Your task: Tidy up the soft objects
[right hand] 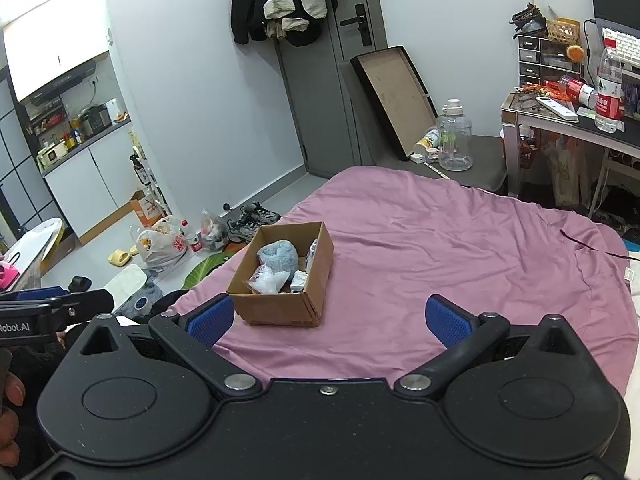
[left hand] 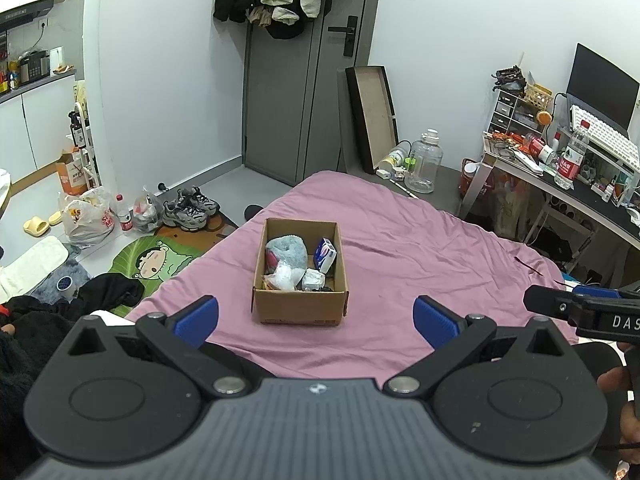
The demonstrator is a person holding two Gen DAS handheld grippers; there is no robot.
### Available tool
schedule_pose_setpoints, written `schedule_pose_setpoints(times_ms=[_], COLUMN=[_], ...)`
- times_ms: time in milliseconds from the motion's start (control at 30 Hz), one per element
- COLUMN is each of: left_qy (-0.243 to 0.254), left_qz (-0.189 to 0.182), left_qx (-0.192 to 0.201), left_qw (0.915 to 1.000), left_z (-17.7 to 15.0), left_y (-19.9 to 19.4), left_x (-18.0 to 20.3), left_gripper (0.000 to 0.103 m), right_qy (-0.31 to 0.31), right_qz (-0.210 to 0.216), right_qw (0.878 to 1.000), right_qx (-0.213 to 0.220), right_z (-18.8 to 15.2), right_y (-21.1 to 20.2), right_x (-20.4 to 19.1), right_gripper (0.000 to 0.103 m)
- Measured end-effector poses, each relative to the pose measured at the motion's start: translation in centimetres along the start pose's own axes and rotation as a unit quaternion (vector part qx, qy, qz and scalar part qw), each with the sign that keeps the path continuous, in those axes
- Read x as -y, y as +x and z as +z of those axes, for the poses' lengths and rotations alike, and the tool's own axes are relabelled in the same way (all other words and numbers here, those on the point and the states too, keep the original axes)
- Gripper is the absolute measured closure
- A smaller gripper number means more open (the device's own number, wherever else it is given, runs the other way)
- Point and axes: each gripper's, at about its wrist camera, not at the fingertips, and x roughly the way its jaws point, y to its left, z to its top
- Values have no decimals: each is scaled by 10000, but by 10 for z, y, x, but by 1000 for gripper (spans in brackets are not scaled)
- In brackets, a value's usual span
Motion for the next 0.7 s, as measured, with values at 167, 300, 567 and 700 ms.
schedule_pose_setpoints(times_ms=[167, 300, 567, 700], left_qy=[-38, -33, -26, 7], left_qz=[-19, -19, 19, 43], left_qx=[-33, -37, -43, -67], left_qw=[10000, 10000, 10000, 10000], left_z=[-4, -4, -4, -2], left_y=[1, 1, 5, 9], left_x=[0, 0, 0, 0], left_gripper=[0, 0, 0, 0], right_qy=[1, 14, -5, 5], right_qz=[-52, -62, -95, -105], right_qw=[10000, 10000, 9999, 9999], right_qx=[-32, -40, -69, -93], right_z=[-2, -2, -4, -6], right_y=[2, 3, 6, 9], right_x=[-1, 0, 0, 2], right_gripper=[0, 0, 0, 0])
